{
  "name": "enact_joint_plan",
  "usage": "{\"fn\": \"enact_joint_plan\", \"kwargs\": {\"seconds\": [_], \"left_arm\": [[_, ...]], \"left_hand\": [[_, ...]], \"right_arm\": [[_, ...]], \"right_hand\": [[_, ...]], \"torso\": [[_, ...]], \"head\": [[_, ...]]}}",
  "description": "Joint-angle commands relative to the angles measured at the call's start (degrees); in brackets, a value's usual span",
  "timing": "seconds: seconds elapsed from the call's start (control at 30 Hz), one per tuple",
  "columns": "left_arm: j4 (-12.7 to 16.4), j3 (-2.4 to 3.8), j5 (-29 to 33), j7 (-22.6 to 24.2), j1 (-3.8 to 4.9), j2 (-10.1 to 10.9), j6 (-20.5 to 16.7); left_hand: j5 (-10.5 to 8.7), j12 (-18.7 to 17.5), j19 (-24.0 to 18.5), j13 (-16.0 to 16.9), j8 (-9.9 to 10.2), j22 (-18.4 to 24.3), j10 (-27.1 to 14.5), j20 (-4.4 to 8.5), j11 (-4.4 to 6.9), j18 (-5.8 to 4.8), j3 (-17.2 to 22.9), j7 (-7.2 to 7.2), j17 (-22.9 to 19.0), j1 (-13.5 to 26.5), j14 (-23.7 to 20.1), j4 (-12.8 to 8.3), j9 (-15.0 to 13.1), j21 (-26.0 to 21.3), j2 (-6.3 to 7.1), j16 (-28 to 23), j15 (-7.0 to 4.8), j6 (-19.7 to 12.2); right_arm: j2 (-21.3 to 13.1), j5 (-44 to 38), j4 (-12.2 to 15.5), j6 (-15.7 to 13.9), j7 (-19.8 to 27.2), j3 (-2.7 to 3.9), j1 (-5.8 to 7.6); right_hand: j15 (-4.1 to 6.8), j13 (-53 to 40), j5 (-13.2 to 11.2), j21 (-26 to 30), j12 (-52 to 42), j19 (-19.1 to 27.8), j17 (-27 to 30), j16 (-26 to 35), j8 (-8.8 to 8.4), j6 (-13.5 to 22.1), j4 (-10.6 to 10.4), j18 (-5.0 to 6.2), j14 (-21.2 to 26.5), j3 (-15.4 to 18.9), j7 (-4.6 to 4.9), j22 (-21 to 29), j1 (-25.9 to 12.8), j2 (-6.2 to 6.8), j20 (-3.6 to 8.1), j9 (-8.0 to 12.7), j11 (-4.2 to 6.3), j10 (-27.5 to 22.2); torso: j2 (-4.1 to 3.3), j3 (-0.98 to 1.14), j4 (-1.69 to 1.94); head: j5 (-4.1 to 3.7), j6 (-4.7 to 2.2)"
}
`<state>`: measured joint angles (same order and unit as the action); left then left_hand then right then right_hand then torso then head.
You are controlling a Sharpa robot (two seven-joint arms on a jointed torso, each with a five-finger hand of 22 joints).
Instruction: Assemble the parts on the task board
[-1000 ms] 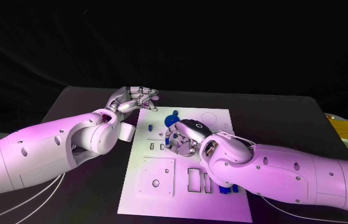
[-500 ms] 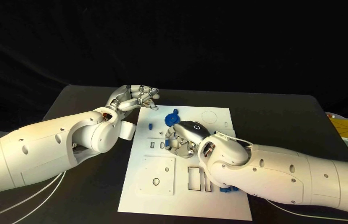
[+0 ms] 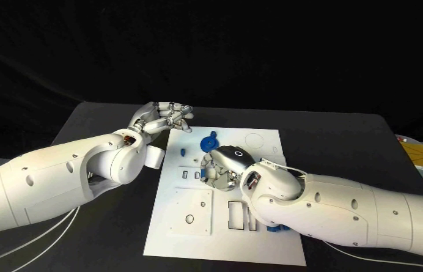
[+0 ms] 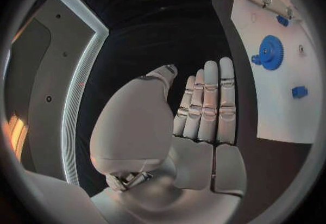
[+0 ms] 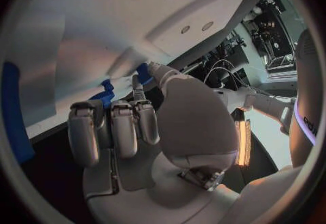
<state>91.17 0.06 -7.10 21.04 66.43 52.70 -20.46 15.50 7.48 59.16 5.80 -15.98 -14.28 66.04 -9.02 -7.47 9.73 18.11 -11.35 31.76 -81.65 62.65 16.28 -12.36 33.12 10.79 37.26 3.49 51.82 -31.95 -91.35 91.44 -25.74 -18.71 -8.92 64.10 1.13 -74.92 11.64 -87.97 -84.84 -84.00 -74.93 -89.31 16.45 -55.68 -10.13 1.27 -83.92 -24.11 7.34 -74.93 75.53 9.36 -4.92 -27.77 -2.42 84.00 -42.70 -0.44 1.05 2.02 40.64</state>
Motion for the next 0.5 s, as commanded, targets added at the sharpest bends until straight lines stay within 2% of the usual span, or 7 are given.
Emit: {"fn": "enact_joint_plan", "kwargs": {"seconds": [0.03,0.3,0.5], "left_arm": [[0.2,0.03,0.2,0.1,0.05,-0.1,1.0],[0.2,0.03,0.2,0.1,0.05,0.0,1.0],[0.2,0.03,0.2,0.1,0.05,0.0,1.0]], "left_hand": [[-0.29,0.2,-0.4,0.1,0.0,-0.1,-0.2,0.01,0.14,0.60,0.3,0.07,0.1,0.5,-0.5,0.1,-0.1,0.2,0.06,0.3,0.04,-0.2],[-0.29,0.2,-0.4,0.1,0.0,-0.1,-0.2,0.01,0.14,0.60,0.3,0.07,0.1,0.5,-0.5,0.1,-0.1,0.2,0.06,0.3,0.04,-0.2],[-0.31,0.2,-0.5,0.1,0.0,-0.2,-0.3,0.00,0.13,0.60,0.3,0.06,0.2,0.6,-0.6,0.2,-0.1,0.4,0.09,0.4,0.05,-0.3]], "right_arm": [[0.0,-0.8,-0.2,2.2,-0.9,-0.20,-0.27],[0.1,-0.9,-0.4,2.3,-1.1,-0.21,-0.27],[0.1,-1.1,-0.5,2.2,-1.2,-0.22,-0.27]], "right_hand": [[0.42,-8.8,-0.3,0.3,0.1,-4.1,-12.7,-0.1,-0.15,-0.2,-0.3,-0.53,-5.6,0.2,-0.59,-13.1,-0.5,0.57,0.21,0.2,0.19,1.1],[0.23,-8.6,-0.5,0.4,0.3,-4.0,-12.6,-0.1,-0.48,0.6,-0.4,-0.49,-5.6,0.3,-0.27,-13.0,-0.9,1.12,0.10,0.3,-0.07,0.9],[-0.36,-8.0,-0.5,0.7,0.9,-3.8,-12.4,0.0,-1.35,2.4,-0.7,-0.41,-5.5,0.7,0.54,-12.8,-1.5,1.90,-0.34,0.7,-0.79,0.3]], "torso": [[0.00,-0.01,0.03],[0.03,0.01,-0.02],[0.02,0.00,0.02]], "head": [[-0.05,0.06],[-0.07,0.10],[-0.12,0.11]]}}
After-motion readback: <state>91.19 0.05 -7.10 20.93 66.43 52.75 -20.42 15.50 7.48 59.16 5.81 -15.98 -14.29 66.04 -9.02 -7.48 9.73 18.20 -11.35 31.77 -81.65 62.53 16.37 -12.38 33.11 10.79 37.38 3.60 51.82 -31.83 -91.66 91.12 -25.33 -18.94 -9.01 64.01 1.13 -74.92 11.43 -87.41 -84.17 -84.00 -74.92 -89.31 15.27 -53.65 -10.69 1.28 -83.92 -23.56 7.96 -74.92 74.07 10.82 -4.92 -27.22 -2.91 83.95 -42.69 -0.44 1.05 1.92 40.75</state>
